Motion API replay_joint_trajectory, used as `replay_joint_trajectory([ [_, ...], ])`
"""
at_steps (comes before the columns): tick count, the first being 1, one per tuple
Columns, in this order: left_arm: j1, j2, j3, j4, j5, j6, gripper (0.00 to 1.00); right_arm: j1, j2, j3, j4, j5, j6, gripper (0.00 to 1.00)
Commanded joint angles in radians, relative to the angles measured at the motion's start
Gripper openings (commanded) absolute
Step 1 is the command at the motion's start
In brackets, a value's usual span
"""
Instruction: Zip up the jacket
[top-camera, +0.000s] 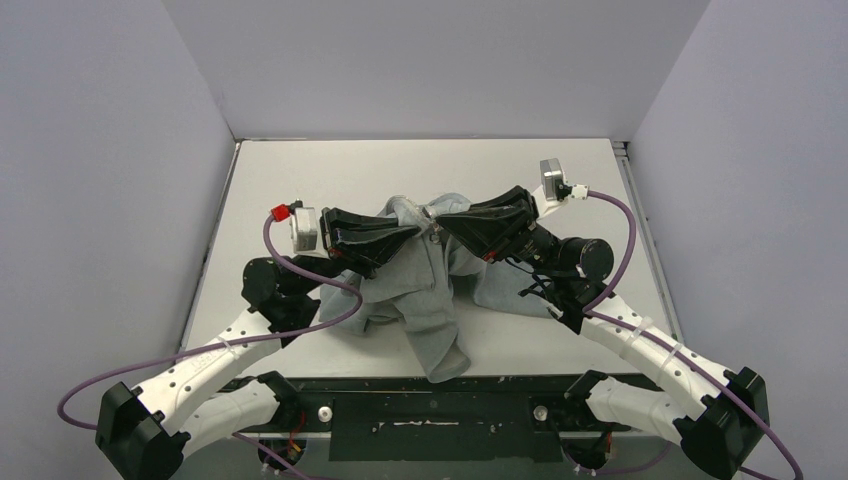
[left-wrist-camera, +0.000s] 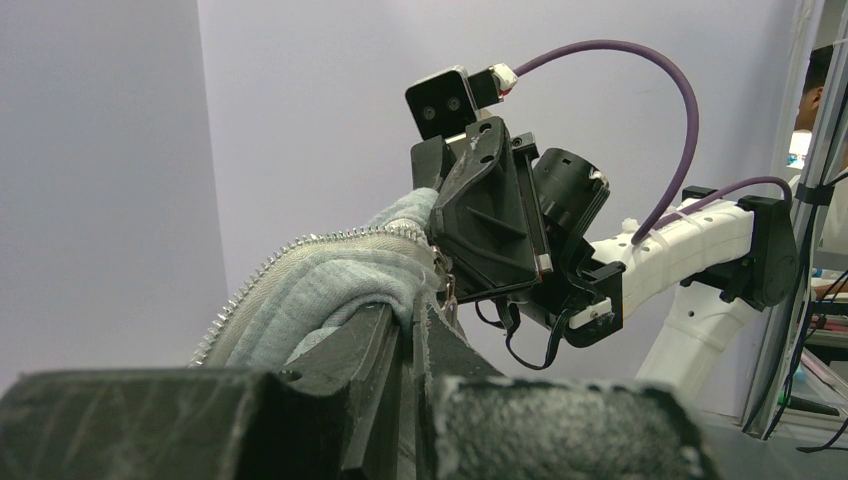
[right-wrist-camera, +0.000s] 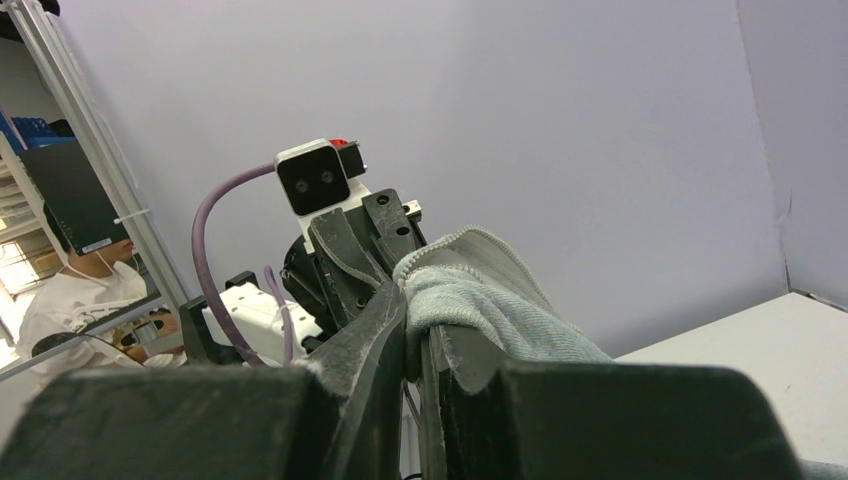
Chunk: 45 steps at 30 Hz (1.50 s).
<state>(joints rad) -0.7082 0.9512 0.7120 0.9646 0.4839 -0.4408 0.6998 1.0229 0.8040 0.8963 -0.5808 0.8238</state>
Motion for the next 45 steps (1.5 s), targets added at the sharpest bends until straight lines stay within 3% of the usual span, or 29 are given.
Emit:
replay_joint_trajectory([
  [1, -0.004, 0.003, 0.022, 0.067, 0.017, 0.0, 0.0, -0.002, -0.029, 0.044, 0.086, -0.006, -0.005, 0.0],
  [11, -0.005, 0.005, 0.032, 0.041, 0.03, 0.018, 0.0, -0.002, -0.027, 0.047, 0.073, -0.005, -0.01, 0.0],
  [24, -0.005, -0.029, 0.02, 0.076, -0.054, 0.025, 0.0, -0.002, -0.023, 0.05, 0.063, -0.013, -0.013, 0.0],
  [45, -0.003, 0.006, 0.024, 0.045, 0.019, 0.023, 0.0, -0.003, -0.018, 0.05, 0.069, -0.011, -0.012, 0.0],
])
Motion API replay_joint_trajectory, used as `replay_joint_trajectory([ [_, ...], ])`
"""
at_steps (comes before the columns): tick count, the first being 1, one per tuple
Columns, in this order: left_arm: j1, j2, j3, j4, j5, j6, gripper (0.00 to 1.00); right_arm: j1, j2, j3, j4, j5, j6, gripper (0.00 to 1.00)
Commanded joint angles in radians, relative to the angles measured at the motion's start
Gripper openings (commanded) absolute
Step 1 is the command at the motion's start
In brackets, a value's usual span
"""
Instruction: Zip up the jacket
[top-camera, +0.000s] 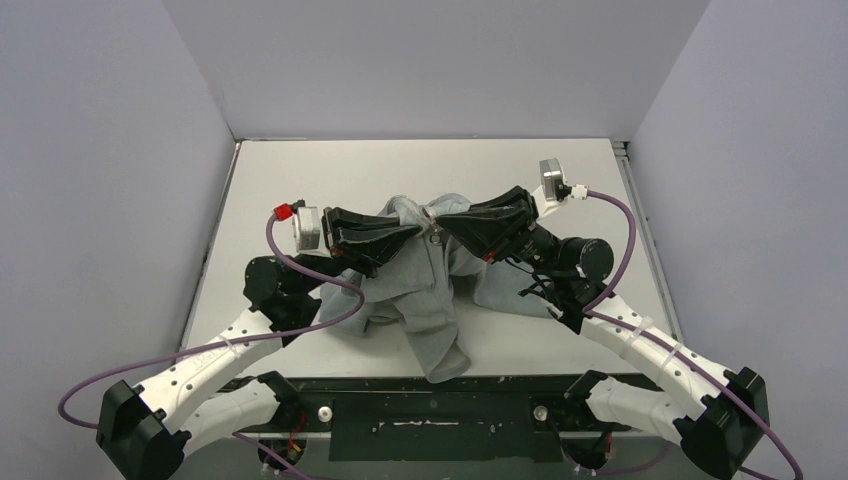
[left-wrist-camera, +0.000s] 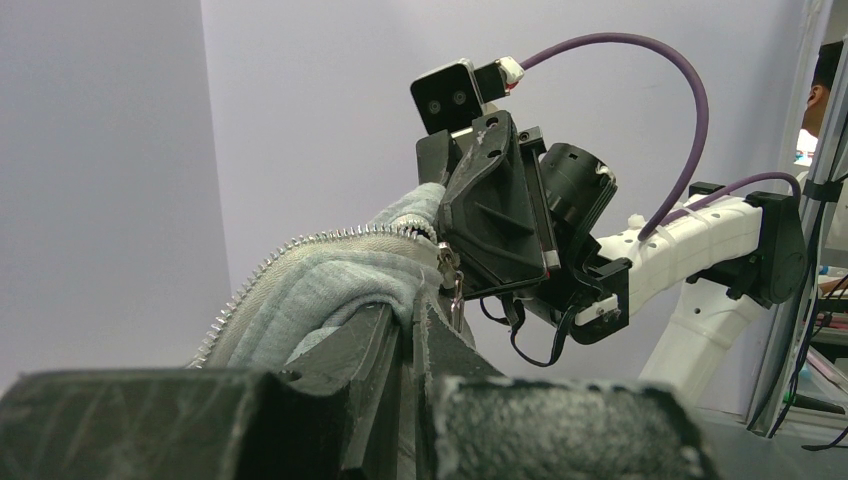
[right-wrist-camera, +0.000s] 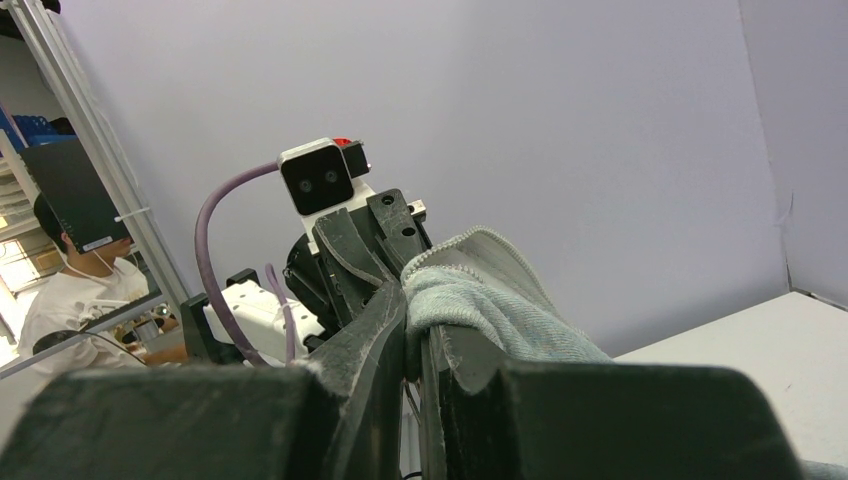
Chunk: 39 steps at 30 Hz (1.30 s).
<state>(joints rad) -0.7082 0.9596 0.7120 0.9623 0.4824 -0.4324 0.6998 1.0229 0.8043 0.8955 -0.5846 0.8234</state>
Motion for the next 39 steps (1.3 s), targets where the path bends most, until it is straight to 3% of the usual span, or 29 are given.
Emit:
replay_joint_trajectory([
  [1, -0.004, -0.004, 0.024, 0.047, 0.021, 0.015, 0.0, -0.003, -0.017, 0.051, 0.069, -0.006, -0.012, 0.0],
  [33, -0.004, -0.001, 0.044, 0.004, 0.031, 0.055, 0.0, -0.009, -0.015, 0.065, 0.032, -0.022, -0.023, 0.0],
  [39, -0.005, -0.002, 0.055, -0.045, 0.047, 0.08, 0.0, -0.01, -0.022, 0.085, -0.049, 0.005, -0.045, 0.0],
])
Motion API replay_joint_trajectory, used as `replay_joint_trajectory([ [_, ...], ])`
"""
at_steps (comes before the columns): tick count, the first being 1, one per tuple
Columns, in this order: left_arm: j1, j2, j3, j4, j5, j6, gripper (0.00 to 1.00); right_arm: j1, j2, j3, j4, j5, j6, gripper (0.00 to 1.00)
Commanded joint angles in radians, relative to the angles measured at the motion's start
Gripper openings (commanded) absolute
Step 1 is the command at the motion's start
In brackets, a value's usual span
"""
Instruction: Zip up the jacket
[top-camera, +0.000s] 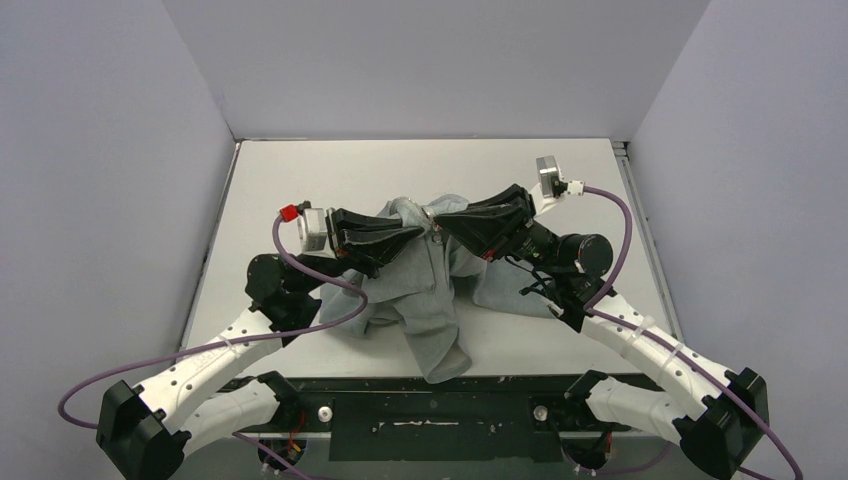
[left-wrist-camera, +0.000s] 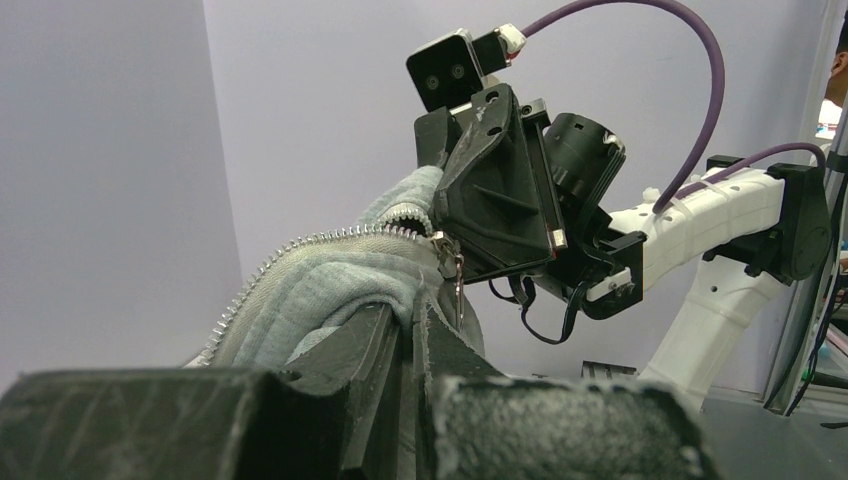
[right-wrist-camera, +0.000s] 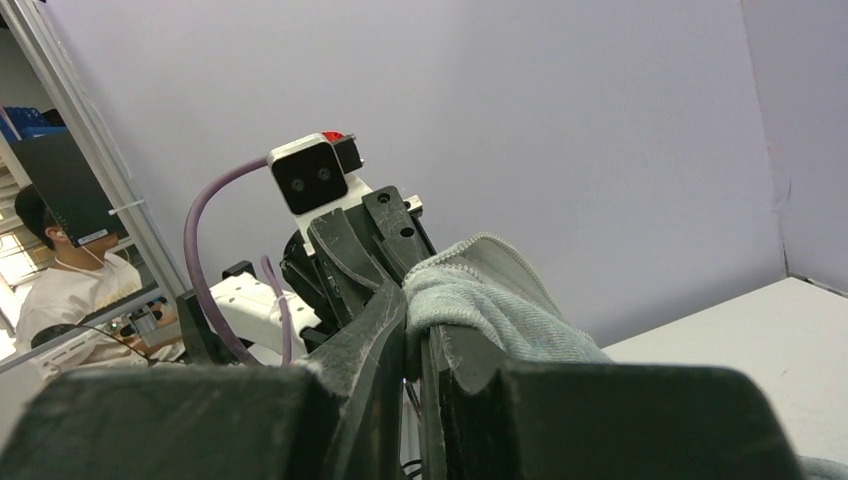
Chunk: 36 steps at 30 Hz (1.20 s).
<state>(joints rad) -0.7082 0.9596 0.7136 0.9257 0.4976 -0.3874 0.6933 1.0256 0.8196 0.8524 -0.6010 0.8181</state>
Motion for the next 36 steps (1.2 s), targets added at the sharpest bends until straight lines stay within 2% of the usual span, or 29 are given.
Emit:
replay_joint_trajectory([
  [1, -0.005, -0.003, 0.056, -0.019, 0.033, 0.041, 0.0, -0.003, -0.025, 0.073, -0.028, 0.028, -0.048, 0.0],
  [11, -0.005, -0.009, 0.078, -0.1, 0.03, 0.088, 0.0, -0.005, -0.036, 0.093, -0.17, 0.082, -0.093, 0.0],
  [26, -0.019, 0.016, 0.116, -0.311, 0.06, 0.172, 0.0, -0.005, -0.037, 0.089, -0.257, 0.161, -0.096, 0.0],
  [32, -0.031, 0.047, 0.064, -0.303, 0.049, 0.169, 0.0, -0.007, -0.038, 0.048, -0.295, 0.195, -0.105, 0.0],
  [36, -0.035, 0.073, -0.019, -0.235, 0.043, 0.136, 0.0, -0.019, -0.041, -0.011, -0.309, 0.223, -0.114, 0.0],
])
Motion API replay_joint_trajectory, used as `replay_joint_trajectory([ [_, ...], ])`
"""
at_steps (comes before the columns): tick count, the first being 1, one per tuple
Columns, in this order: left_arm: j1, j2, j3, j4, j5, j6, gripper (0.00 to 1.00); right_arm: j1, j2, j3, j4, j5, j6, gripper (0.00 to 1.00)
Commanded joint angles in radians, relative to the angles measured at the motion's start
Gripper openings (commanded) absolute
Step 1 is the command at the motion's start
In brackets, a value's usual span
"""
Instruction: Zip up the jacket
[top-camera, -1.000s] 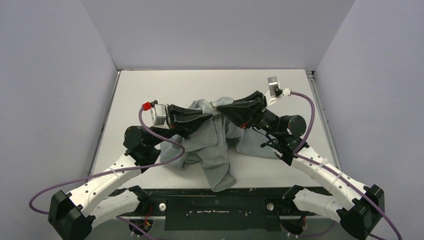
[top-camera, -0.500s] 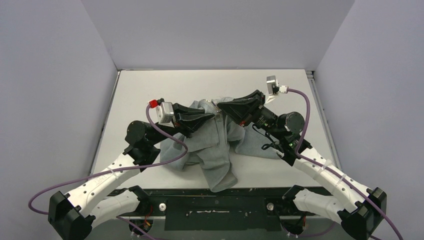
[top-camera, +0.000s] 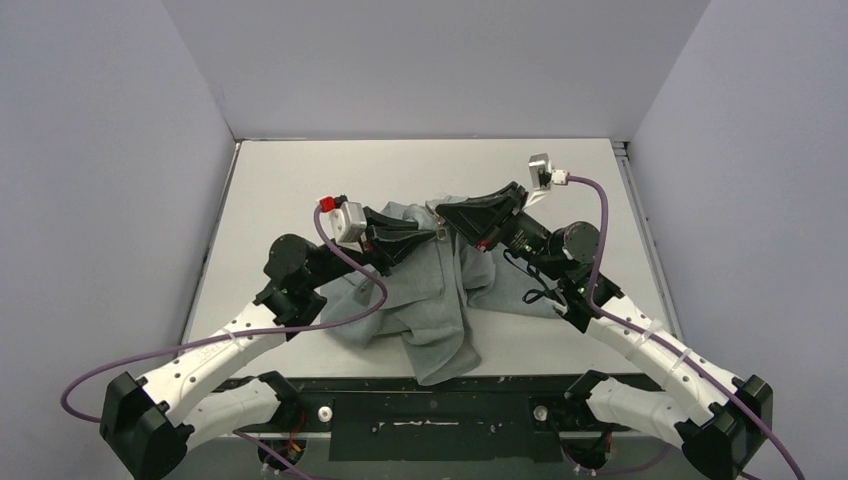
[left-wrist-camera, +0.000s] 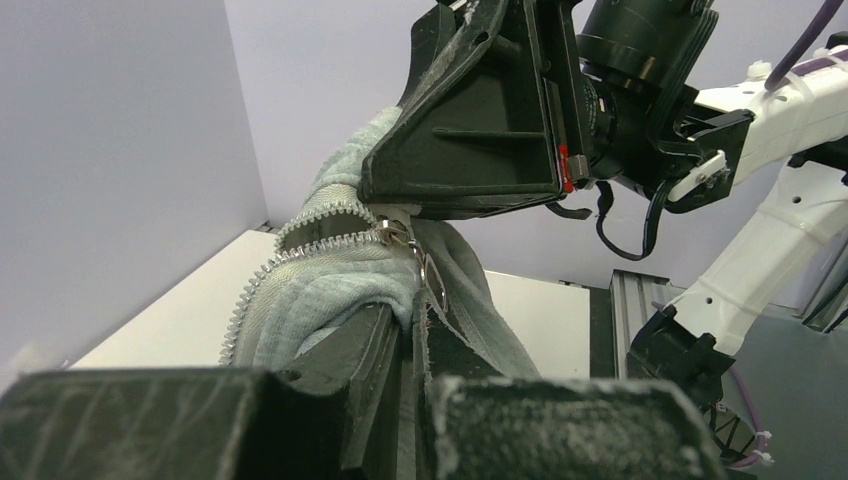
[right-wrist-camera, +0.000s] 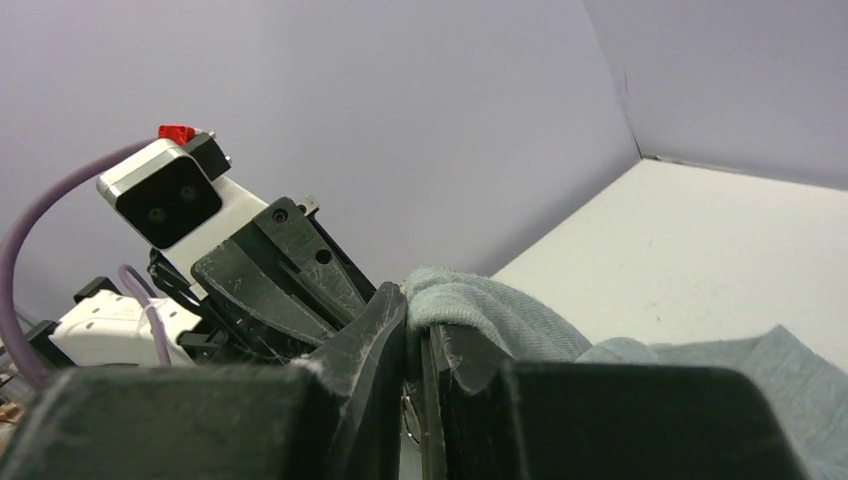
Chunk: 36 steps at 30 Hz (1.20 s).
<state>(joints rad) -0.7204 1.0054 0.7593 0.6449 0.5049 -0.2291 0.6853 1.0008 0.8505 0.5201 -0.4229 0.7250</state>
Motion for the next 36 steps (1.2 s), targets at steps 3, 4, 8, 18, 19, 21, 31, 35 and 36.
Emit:
replay_joint_trajectory([
  [3, -0.031, 0.045, -0.145, 0.119, 0.024, -0.058, 0.0, -0.018, -0.011, -0.09, 0.025, 0.045, -0.02, 0.0],
  [4, -0.035, 0.051, -0.164, 0.135, 0.022, -0.066, 0.0, -0.021, -0.009, -0.106, 0.028, 0.042, -0.017, 0.01],
  [8, -0.051, 0.063, -0.229, 0.158, 0.001, -0.074, 0.0, -0.026, -0.007, -0.168, 0.04, 0.036, -0.012, 0.02],
  [18, -0.061, 0.113, -0.367, 0.287, -0.015, -0.142, 0.0, -0.029, -0.013, -0.304, 0.091, 0.035, 0.029, 0.0],
  [19, -0.06, 0.117, -0.375, 0.29, -0.017, -0.143, 0.0, -0.029, -0.013, -0.319, 0.109, 0.036, 0.039, 0.0],
  [21, -0.064, 0.126, -0.388, 0.293, -0.026, -0.148, 0.0, -0.029, -0.009, -0.342, 0.141, 0.036, 0.06, 0.0],
  [31, -0.07, 0.13, -0.403, 0.251, -0.052, -0.171, 0.06, -0.029, -0.004, -0.387, 0.186, 0.058, 0.09, 0.0],
  [35, -0.07, 0.115, -0.388, 0.179, -0.065, -0.153, 0.13, -0.029, -0.008, -0.405, 0.214, 0.074, 0.1, 0.0],
  [36, -0.07, 0.112, -0.386, 0.168, -0.065, -0.151, 0.15, -0.029, -0.004, -0.404, 0.216, 0.072, 0.1, 0.0],
])
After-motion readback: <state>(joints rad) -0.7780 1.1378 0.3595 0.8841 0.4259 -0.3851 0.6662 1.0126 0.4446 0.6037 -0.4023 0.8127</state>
